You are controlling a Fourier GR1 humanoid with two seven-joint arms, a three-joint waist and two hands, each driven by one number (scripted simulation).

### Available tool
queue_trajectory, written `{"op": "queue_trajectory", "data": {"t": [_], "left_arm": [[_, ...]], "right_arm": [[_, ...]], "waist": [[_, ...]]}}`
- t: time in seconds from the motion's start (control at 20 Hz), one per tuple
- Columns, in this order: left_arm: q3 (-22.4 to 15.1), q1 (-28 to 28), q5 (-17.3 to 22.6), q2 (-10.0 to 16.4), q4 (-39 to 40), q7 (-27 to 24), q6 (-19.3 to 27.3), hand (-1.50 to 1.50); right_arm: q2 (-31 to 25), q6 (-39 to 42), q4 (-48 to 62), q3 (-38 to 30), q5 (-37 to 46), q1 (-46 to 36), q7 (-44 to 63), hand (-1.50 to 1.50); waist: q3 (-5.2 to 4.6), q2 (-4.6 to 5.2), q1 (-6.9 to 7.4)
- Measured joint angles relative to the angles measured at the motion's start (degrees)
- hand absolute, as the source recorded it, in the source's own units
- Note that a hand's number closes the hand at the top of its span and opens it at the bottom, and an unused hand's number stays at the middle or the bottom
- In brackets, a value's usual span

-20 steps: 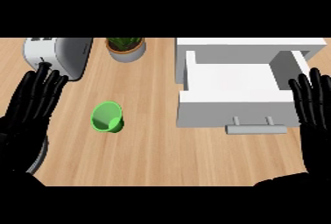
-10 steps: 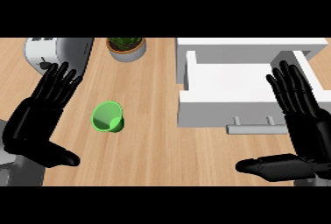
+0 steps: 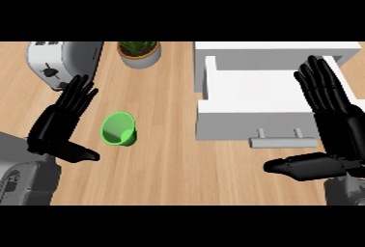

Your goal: Pick up the cup, place it into the drawer and close the drawer

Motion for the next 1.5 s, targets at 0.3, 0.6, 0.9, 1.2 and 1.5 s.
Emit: {"op": "queue_trajectory", "data": {"t": [0.3,0.6,0.9,1.2,1.5], "left_arm": [[0.2,-2.0,-6.3,-0.3,12.3,-8.2,0.6,-1.50],[1.4,-6.6,-11.6,1.1,29.3,-19.2,-0.1,-1.50],[1.9,-12.7,-16.8,2.0,46.7,-30.4,0.9,-1.50],[2.4,-15.9,-19.7,2.9,58.1,-37.6,2.7,-1.50],[2.8,-17.5,-20.9,2.6,63.2,-41.6,4.4,-1.50]], "right_arm": [[0.3,0.2,0.1,0.0,0.8,-0.4,-0.6,-1.50],[0.0,0.2,1.3,-0.7,1.0,-2.9,0.2,-1.50],[0.2,0.1,0.5,-1.0,0.4,-3.9,2.2,-1.50],[-0.3,0.5,-0.2,-1.5,-0.3,-5.1,3.8,-1.50],[-1.0,0.8,0.8,-2.6,-1.1,-6.8,4.2,-1.50]], "waist": [[0.00,-0.01,-0.08],[-0.03,0.08,-0.29],[-0.08,0.18,-0.67],[-0.13,0.38,-1.09],[-0.20,0.60,-1.45]]}}
